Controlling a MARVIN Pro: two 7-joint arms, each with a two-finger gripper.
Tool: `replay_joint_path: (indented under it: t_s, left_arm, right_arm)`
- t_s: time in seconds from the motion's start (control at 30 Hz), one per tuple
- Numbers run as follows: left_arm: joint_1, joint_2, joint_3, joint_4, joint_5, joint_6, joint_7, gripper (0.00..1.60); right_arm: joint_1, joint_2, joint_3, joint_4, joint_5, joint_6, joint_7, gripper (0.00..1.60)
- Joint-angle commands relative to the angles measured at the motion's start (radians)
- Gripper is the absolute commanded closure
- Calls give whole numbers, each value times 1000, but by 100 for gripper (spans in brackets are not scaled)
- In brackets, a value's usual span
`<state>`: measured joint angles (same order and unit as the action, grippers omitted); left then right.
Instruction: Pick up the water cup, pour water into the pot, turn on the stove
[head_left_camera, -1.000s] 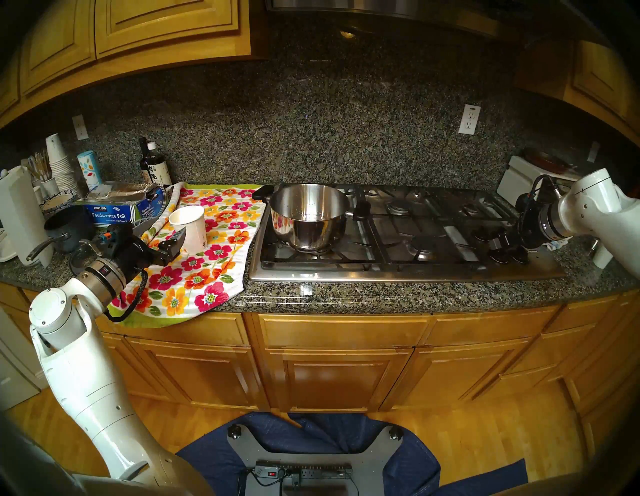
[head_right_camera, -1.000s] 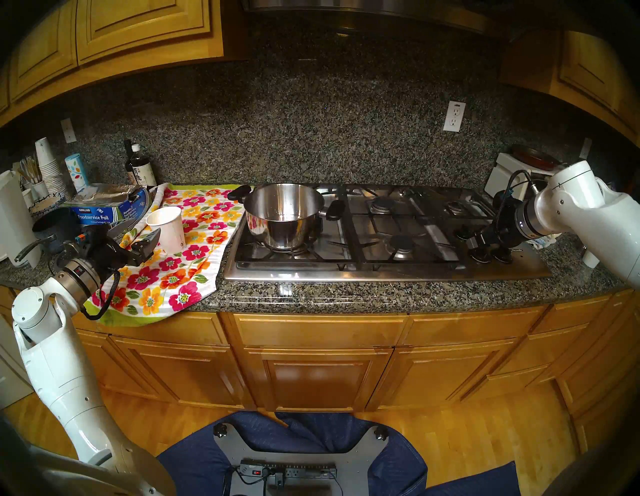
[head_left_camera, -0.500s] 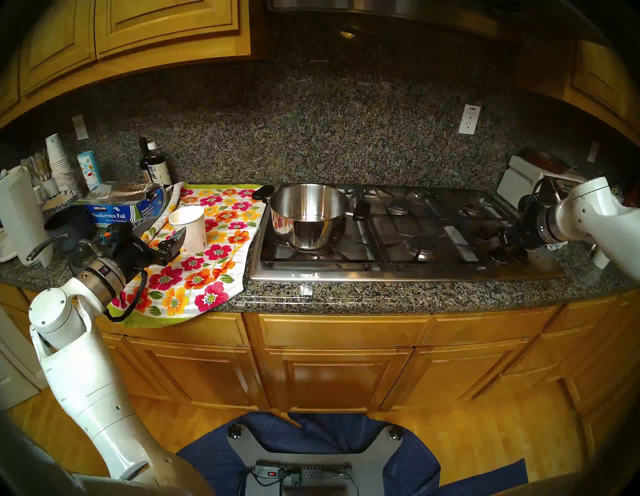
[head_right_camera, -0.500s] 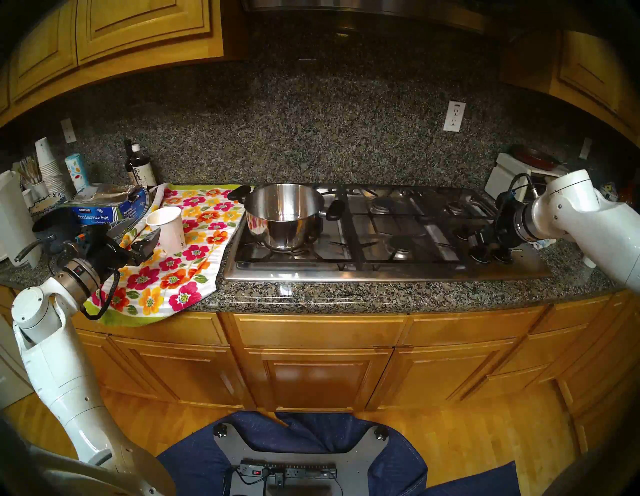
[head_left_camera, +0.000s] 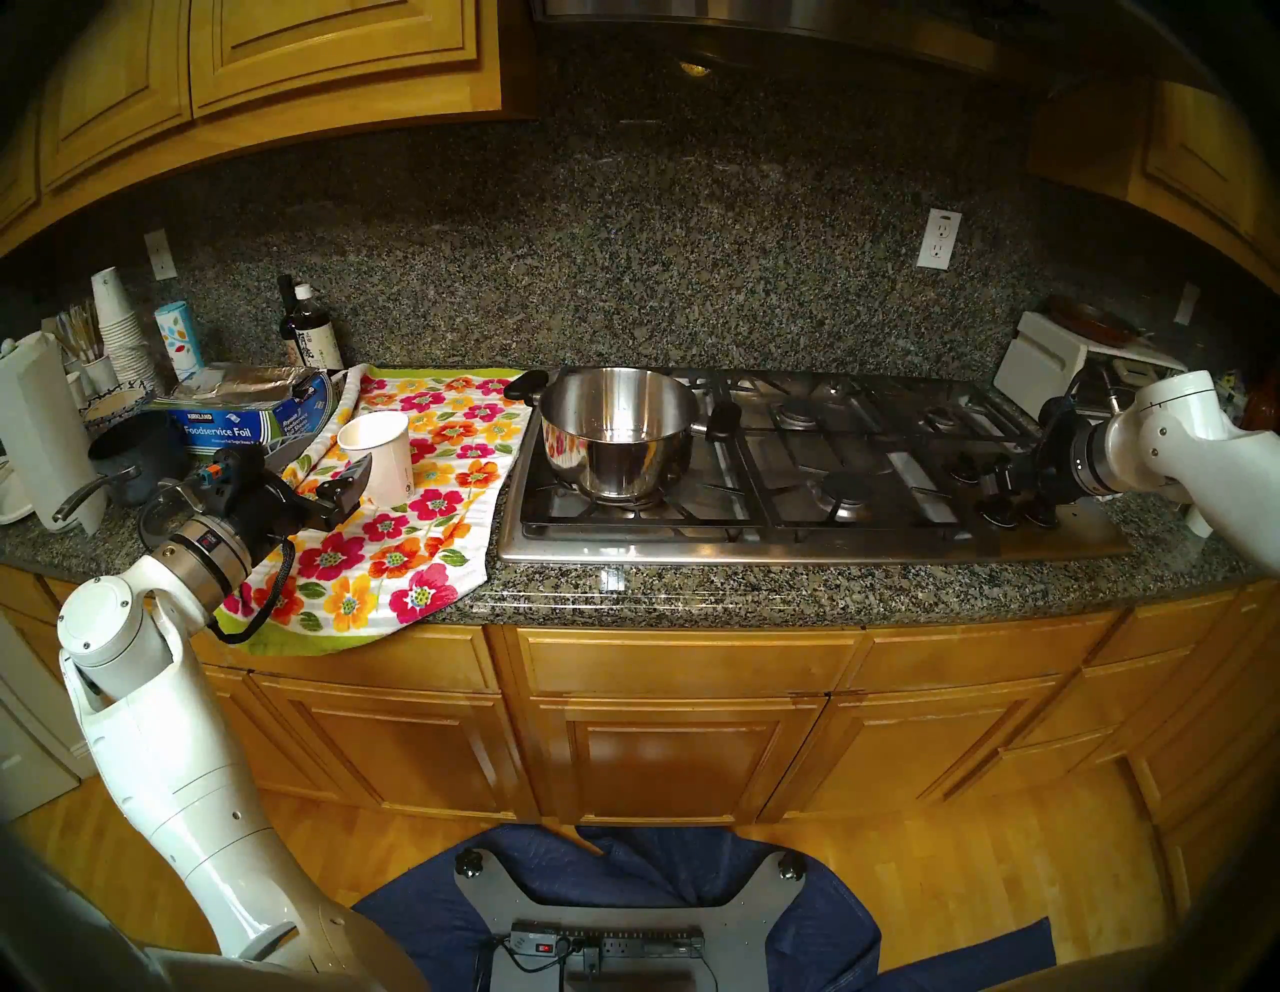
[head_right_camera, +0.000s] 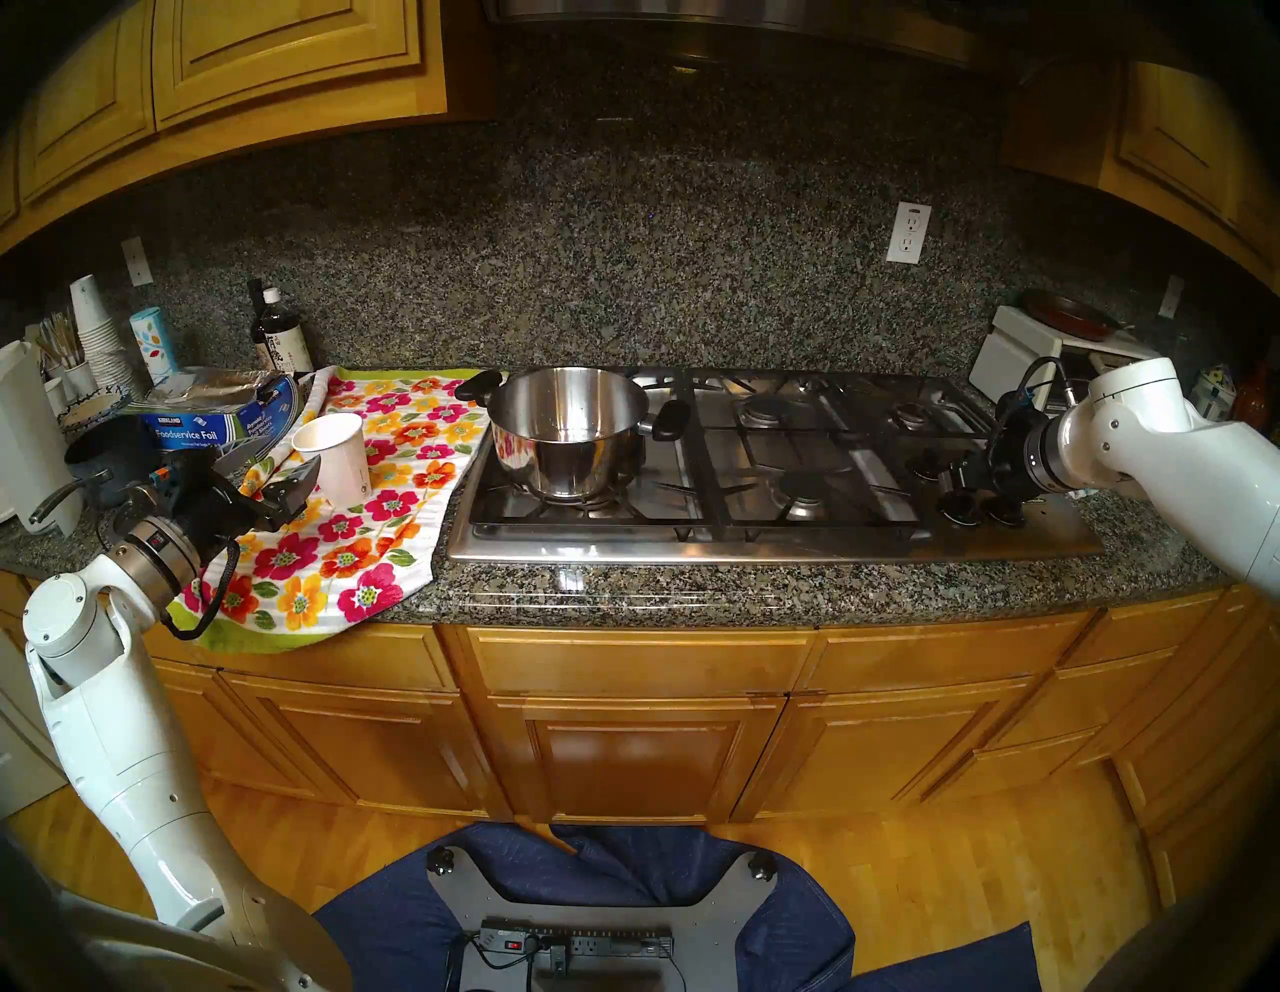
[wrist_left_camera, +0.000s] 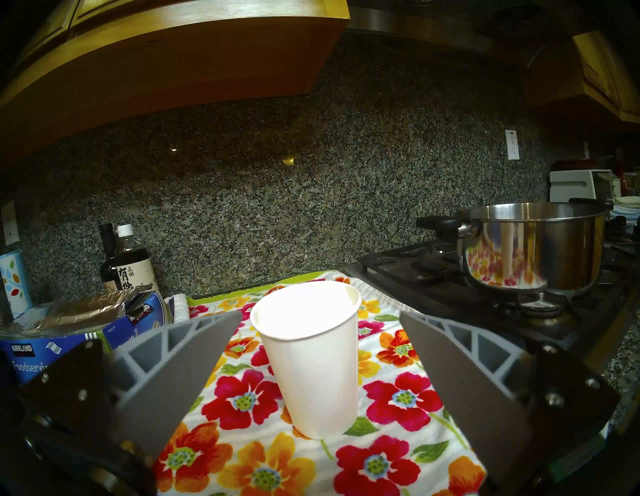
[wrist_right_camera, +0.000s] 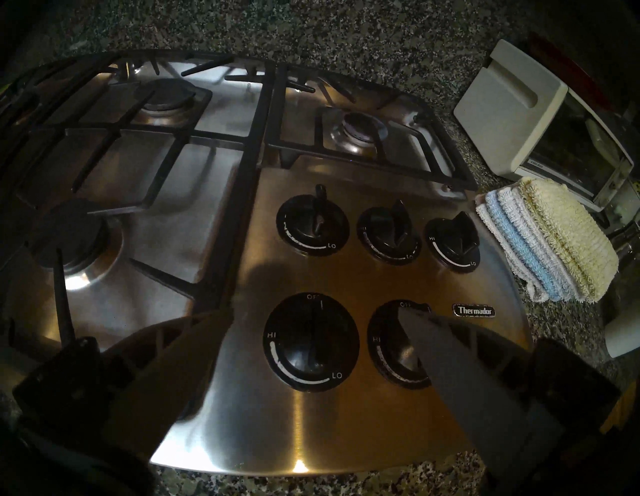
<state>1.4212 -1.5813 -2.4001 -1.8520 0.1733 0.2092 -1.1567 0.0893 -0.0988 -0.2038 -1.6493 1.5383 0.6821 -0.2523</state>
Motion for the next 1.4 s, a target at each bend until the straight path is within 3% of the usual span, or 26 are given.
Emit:
replay_joint_path:
  t_s: [0.0, 0.53, 1.37]
  left_arm:
    - [-28, 3, 1, -27, -20, -3, -2, 0]
    - [-28, 3, 1, -27, -21, -3, -1, 0]
    - [-28, 3, 1, -27, -22, -3, -1, 0]
  right_arm:
    - [32, -1, 12, -4, 15, -41, -33, 0]
    - [49, -1, -12, 3, 89, -74, -50, 0]
    - [76, -1, -59, 12, 112, -101, -47, 0]
